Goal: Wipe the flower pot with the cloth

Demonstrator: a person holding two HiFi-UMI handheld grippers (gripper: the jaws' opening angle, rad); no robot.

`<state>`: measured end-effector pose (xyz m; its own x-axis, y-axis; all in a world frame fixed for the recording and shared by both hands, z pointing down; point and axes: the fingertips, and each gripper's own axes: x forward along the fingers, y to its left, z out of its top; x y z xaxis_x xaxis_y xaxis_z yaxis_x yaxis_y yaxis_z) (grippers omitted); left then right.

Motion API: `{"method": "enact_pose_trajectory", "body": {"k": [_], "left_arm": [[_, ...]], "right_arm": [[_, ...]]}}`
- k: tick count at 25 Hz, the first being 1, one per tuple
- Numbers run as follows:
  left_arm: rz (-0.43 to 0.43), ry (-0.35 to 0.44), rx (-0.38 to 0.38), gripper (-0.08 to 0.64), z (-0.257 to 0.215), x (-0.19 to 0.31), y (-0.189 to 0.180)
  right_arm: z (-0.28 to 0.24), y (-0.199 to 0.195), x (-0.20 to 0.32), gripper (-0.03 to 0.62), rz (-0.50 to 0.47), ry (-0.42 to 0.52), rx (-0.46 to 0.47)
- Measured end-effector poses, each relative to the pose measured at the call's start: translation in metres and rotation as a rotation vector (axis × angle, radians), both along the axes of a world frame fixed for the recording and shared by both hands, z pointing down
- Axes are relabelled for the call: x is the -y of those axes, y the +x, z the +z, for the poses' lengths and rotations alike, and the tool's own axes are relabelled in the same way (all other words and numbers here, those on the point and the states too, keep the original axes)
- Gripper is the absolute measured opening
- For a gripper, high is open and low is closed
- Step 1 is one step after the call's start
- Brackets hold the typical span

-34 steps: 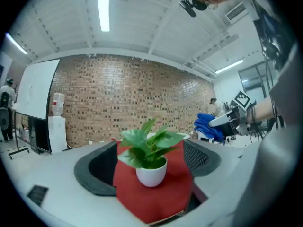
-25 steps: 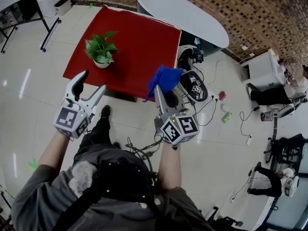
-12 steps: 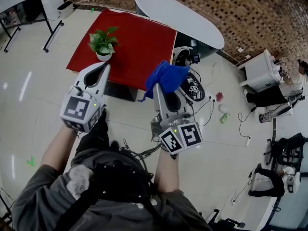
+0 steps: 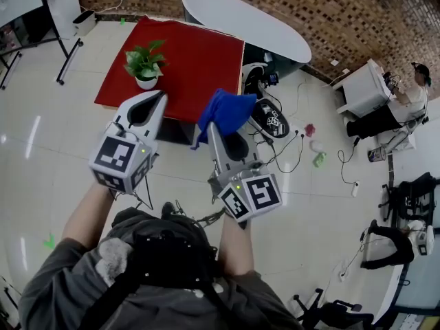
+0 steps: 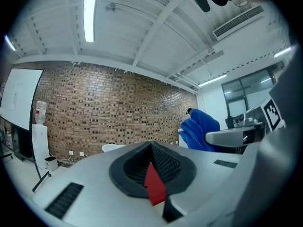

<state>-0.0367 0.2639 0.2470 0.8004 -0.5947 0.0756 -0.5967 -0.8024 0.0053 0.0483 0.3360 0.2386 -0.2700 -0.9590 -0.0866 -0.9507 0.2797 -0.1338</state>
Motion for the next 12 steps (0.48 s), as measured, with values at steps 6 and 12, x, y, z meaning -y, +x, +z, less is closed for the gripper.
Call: {"method": "enact_pose_trajectory", "body": {"k": [6,12], "left_arm": [[0.035,-0.043,0.028,0.006,0.004,-0.021,-0.038],[0.035,-0.067,0.029,0.006,0.003,-0.043,-0.092]], "right_arm": [[-0.005,-0.04,-0.015,0.077,0.014,-0.029,-0.031],[-0.002,-0.093,-0.035,0.077,-0.002,-0.065,-0.041]]}}
